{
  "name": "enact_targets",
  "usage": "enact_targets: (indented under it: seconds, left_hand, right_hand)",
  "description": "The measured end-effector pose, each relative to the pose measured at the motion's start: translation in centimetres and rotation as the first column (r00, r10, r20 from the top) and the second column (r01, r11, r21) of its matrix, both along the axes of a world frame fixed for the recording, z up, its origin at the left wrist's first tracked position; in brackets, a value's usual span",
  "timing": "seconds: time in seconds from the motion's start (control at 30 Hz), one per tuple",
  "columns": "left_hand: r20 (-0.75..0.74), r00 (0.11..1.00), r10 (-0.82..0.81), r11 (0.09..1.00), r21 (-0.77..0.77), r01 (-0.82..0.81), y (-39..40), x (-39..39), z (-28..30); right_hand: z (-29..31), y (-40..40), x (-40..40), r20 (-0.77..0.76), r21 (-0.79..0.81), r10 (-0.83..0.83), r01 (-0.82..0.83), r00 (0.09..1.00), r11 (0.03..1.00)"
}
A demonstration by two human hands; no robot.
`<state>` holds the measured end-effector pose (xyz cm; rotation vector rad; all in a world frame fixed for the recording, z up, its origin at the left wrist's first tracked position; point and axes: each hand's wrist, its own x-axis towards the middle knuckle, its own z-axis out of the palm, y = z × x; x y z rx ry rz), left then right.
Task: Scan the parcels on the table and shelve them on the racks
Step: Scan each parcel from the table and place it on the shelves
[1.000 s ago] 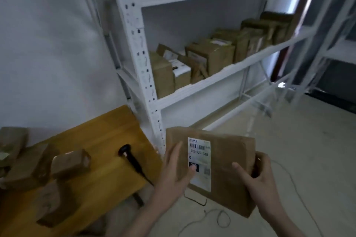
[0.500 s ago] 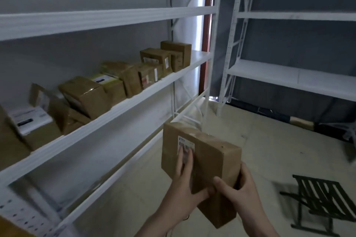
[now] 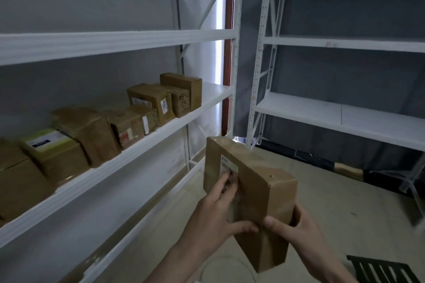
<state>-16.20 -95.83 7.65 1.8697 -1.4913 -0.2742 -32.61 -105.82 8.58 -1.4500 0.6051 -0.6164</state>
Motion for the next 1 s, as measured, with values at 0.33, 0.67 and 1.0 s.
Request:
enact_targets:
  seconds: [0.33,0.67,1.0]
  left_hand:
    - [0.334,0.942,-0.006,0.998,0.066,-0.017,-17.1,12.6,3.8]
    - [0.312,0.942,0.127,0.99,0.015,-0.138,-32.1,22.1,3.8]
    - [0.319,0.856,0.408,0.9,0.02,-0.436,-43.3,32.0,5.5]
  right_hand:
    - [2.0,-18.5,12.8,-0.024,-0.104,0.059,-0.061,0.998,0.993]
    - [2.2,-34.8,24.0,0.036,-0.247,0.138,-0.125,0.99,0.961]
    - [3.8,-50.0,39.6,0.047,-0.309,0.456,-0.422,0.889,0.852]
